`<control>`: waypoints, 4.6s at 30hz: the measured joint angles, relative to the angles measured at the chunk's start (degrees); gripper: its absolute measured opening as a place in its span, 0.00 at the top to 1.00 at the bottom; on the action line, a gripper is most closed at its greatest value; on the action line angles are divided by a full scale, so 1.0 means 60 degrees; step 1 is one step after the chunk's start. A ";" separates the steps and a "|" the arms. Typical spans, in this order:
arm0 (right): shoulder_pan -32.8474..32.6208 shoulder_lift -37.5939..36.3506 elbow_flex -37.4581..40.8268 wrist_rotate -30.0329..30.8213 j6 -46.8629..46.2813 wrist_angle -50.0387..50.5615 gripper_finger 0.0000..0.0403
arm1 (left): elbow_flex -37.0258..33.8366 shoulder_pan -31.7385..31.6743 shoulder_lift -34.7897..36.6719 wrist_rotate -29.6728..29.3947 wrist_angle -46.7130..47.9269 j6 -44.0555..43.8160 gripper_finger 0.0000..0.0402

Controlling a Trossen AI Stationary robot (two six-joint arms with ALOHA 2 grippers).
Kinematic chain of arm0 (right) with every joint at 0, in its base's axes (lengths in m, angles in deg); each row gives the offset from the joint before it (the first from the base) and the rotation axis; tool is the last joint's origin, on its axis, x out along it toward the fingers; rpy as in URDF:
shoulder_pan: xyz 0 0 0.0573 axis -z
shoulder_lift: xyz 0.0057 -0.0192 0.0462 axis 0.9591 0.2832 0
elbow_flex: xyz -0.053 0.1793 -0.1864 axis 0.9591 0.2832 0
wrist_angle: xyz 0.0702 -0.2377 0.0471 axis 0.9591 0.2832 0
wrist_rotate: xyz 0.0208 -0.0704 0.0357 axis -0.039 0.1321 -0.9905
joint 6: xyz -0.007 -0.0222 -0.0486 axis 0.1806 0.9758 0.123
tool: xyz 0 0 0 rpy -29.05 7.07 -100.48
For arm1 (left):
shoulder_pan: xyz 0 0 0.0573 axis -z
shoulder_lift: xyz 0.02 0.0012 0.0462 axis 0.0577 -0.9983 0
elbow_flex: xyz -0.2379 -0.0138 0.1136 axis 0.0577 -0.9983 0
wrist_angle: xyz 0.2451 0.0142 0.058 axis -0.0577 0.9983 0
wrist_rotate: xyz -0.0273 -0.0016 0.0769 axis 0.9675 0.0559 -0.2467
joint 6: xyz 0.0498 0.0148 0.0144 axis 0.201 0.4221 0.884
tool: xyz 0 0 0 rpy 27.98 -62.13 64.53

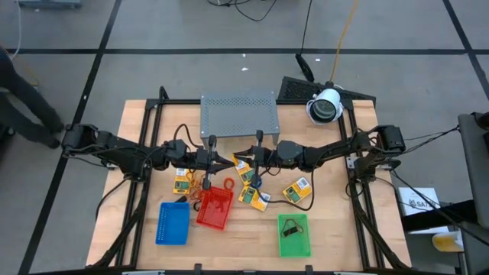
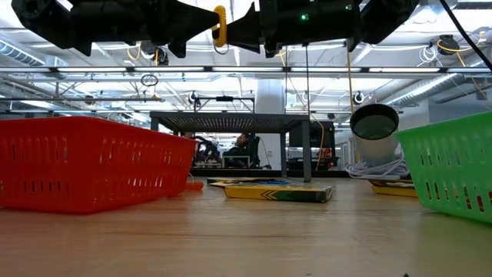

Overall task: Pick & Place Office Desk Supplies
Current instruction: Put the yellow spring keychain into the blue basket

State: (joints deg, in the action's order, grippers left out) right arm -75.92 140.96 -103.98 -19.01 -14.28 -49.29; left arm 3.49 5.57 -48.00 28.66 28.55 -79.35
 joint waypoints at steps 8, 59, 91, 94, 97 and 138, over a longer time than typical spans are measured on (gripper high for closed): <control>0.0000 0.0000 0.0000 0.0000 0.0000 0.0005 1.00 | 0.0000 0.0007 -0.0004 0.0007 -0.0114 -0.0003 0.92; 0.0080 0.0000 0.0007 0.0576 0.0280 -0.0234 1.00 | 0.0096 0.0127 -0.0118 -0.1551 -0.0096 -0.0747 0.54; 0.0069 0.0069 0.0182 0.0663 0.0104 -0.0395 1.00 | 0.1912 0.0142 -0.1646 -0.1669 0.1513 -0.0061 0.54; 0.0069 0.0066 0.0182 0.0483 0.0059 -0.0462 1.00 | 0.1909 0.0142 -0.1503 -0.1673 0.1657 0.0102 0.54; 0.0066 0.0076 0.0182 0.0419 0.0027 -0.0387 1.00 | 0.1906 0.0146 -0.1235 -0.1669 0.2292 0.0135 0.54; 0.0000 0.0069 0.0189 0.0143 -0.0056 -0.0196 1.00 | 0.1894 0.0080 -0.1031 -0.1854 0.2929 0.0369 0.92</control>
State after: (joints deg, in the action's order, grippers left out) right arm -75.92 141.37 -102.84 -18.15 -14.61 -50.46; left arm 14.85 6.05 -54.18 17.53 46.13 -77.14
